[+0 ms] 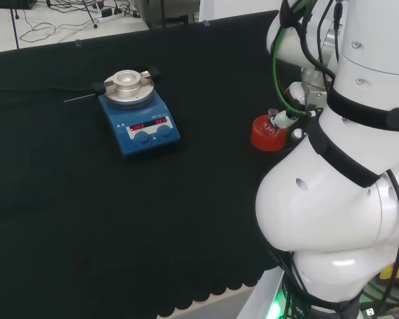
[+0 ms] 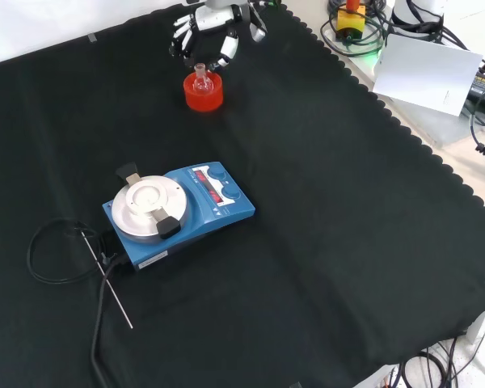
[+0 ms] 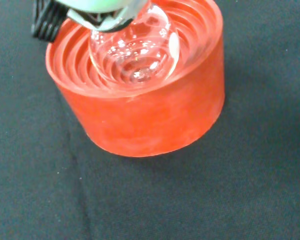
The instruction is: Pick up the round-bottom flask.
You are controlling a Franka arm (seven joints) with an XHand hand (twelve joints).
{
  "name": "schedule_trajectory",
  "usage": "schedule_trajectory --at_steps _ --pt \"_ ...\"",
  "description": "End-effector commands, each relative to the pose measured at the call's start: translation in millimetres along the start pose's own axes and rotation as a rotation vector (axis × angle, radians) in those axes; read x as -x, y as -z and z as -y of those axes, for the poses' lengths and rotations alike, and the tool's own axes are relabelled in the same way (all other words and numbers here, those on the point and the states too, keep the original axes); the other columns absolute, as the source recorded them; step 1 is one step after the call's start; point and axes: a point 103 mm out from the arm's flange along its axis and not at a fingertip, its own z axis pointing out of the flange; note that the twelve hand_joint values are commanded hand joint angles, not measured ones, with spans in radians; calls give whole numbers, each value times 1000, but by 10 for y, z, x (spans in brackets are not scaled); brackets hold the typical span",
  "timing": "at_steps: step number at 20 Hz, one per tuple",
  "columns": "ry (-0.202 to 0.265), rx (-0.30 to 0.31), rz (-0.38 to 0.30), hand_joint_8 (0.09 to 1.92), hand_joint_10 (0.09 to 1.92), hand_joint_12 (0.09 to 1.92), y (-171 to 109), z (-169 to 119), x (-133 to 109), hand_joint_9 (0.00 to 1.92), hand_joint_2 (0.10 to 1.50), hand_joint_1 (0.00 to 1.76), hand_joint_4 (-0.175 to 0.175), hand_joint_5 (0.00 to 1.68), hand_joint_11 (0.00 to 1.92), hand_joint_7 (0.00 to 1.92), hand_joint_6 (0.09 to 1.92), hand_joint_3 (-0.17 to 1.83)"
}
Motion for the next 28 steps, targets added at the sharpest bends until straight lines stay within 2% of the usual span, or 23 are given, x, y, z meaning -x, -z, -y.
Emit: schedule_trajectory --at_steps 1,3,4,6,12,15,16,17,18,20,22,24,25,26,28 --pt "5 -9 -7 719 689 1425 -14 -6 -51 518 650 927 -77 814 124 334 722 680" --pt "10 -11 -6 717 685 1423 -17 -11 -60 520 645 929 -77 800 124 334 731 684" --pt "8 -8 14 717 682 1422 -25 0 -161 521 643 929 -77 794 124 335 738 687" --pt "11 -10 15 716 680 1422 -31 2 -199 522 639 930 -77 788 124 335 746 689" --pt "10 -14 0 715 678 1422 -36 -34 -33 523 635 932 -79 785 123 335 755 692" --pt "7 1 20 718 678 1422 -36 -38 -64 527 639 935 -96 883 127 338 752 694" --pt "8 8 29 723 680 1424 -35 -39 -80 534 714 978 1 960 136 343 808 603" --pt "6 8 26 726 679 1421 -36 -43 -77 542 792 1011 79 1015 146 351 847 494" --pt "5 7 22 725 675 1418 -36 -46 -72 549 849 1031 127 1049 154 357 861 402" --pt "4 5 28 724 670 1414 -33 -50 -101 564 910 1044 165 1067 171 368 882 308" --pt "2 3 25 722 666 1411 -28 -52 -106 570 939 1042 174 1058 178 372 906 267" --pt "-2 -2 20 710 651 1401 -30 -51 -110 573 849 968 -4 986 180 371 849 364" --pt "-2 -4 16 709 650 1403 -32 -49 -106 567 789 947 -54 936 175 364 847 455" --pt "-3 -8 10 711 653 1408 -35 -47 -109 558 737 936 -79 879 164 353 850 535" --pt "3 -13 6 720 666 1415 -39 -48 -105 536 664 921 -90 754 145 329 861 634"
